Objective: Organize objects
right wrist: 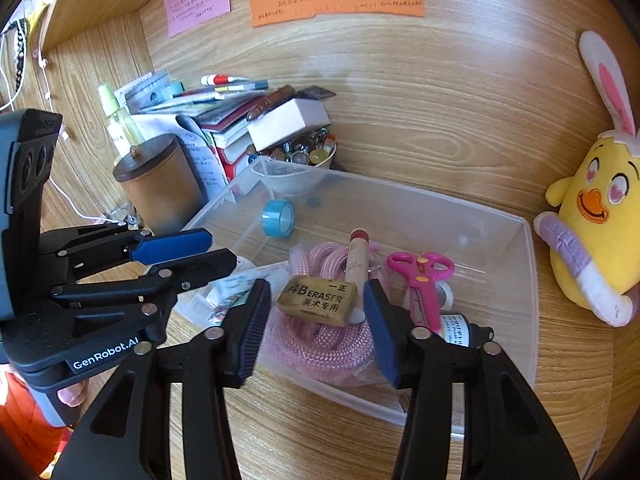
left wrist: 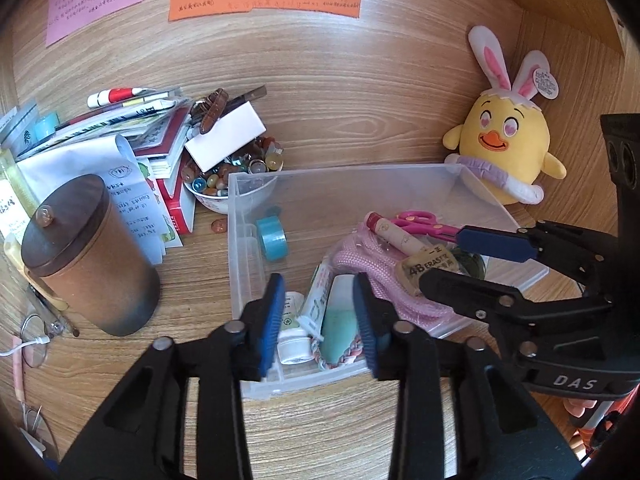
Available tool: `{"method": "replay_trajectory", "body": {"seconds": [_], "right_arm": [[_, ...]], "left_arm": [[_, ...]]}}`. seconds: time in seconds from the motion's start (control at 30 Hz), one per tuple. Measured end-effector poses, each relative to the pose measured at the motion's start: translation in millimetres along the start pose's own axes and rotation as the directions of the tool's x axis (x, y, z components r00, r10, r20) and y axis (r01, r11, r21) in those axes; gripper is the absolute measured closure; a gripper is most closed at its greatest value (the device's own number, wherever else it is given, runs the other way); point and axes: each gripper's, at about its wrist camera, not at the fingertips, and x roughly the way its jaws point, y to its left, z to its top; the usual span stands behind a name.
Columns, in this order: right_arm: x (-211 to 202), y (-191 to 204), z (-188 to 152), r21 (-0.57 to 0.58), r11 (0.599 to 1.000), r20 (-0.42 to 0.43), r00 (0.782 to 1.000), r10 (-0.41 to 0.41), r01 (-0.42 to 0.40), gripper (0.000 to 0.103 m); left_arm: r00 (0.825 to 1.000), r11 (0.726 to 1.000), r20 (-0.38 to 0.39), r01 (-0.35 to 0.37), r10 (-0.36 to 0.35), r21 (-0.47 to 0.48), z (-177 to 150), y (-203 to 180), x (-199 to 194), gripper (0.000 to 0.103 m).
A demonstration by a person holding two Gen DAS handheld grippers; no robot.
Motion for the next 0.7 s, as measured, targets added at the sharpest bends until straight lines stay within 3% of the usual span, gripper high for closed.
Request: {"method": "replay_trajectory", "body": {"seconds": [0.1, 0.27, 0.47, 0.7], "right_arm": [[-11.8, -1.2, -0.8, 0.003, 1.000, 0.028, 1.000, -0.004, 0.004, 0.047], [-32.7, -2.0, -3.9, 0.002, 1.000, 0.066, 0.998, -0.008, 0.008, 0.041], [-55.7, -2.5, -10.5, 0.004, 0.999, 0.120, 0.992, -0.034, 0.034, 0.032], [-76.4, -5.2, -24.8, 0.021, 0.998, 0.167, 0.984, -0.064, 0.061, 0.021]], "left_arm": [[1.000, 1.000, 0.019, 0.000, 0.000, 0.001, 0.2, -2.0, -7.1, 0.058], [0.998, 1.000, 0.061, -0.024, 0.024, 0.010, -0.9, -8.2, -21.7, 0.036], [0.995, 1.000, 0.095, -0.012, 0.014, -0.012, -8.8, -10.9, -37.0, 0.020], [0.992, 0.999, 0.121, -0.014, 0.019, -0.040, -17.7, -11.7, -52.5, 0.013]]}}
